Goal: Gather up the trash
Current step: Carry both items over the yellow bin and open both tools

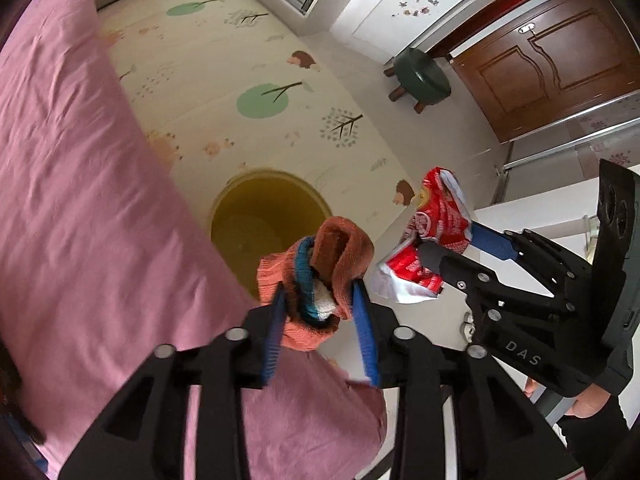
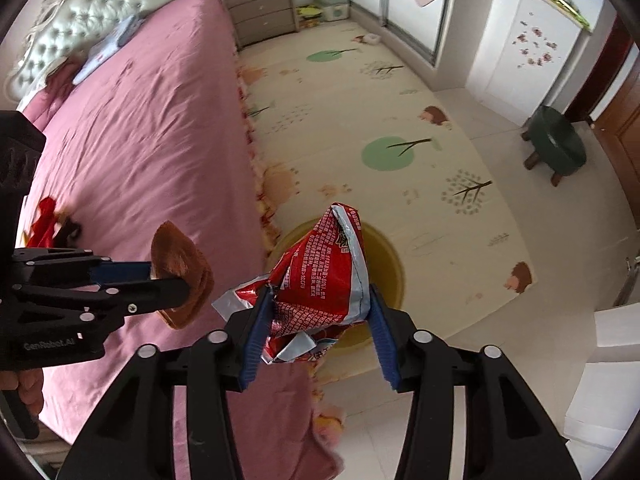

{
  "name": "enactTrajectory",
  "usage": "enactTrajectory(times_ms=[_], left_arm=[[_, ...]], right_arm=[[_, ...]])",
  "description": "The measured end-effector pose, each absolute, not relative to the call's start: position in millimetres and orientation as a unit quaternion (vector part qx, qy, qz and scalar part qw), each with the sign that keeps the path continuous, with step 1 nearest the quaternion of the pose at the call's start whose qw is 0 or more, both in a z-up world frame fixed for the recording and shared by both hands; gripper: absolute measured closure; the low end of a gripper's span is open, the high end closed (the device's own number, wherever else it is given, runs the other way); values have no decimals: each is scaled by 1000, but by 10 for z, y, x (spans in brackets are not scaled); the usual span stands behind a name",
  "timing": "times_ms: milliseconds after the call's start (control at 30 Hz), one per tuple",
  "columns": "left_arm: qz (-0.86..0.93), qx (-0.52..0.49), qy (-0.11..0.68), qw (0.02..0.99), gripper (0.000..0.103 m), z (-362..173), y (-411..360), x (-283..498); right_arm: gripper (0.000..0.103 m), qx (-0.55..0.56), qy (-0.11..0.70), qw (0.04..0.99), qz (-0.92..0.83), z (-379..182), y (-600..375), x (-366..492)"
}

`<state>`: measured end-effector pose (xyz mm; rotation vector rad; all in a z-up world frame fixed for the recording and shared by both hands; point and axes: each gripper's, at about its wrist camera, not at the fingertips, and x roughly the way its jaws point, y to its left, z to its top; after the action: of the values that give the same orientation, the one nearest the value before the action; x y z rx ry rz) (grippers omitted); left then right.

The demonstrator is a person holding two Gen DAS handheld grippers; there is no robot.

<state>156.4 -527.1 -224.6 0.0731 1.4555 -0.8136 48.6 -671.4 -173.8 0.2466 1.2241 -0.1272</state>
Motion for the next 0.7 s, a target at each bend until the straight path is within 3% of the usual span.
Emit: enactTrajectory(times_ms=[33, 67, 100, 367, 700], left_arm=[[-365, 29, 643, 673, 49, -2239, -5300, 1601], [-366, 28, 640, 675, 32, -2231, -5325, 1632], [-364, 30, 633, 682, 26, -2203, -5344, 1663], [-359, 42, 619, 697, 25, -2039, -5213, 1695], [-289, 18, 613, 735, 25, -1843, -4310, 1651]], right_arm=[[45, 113, 569, 811, -69, -1728, -6772, 487], [42, 112, 567, 813, -76, -1720, -6811, 493], [42, 113, 566, 813, -81, -1714, -6864, 500], [41, 130, 557, 817, -79, -1637, -6895, 537], [40, 107, 539, 835, 13, -1320, -6104, 779]])
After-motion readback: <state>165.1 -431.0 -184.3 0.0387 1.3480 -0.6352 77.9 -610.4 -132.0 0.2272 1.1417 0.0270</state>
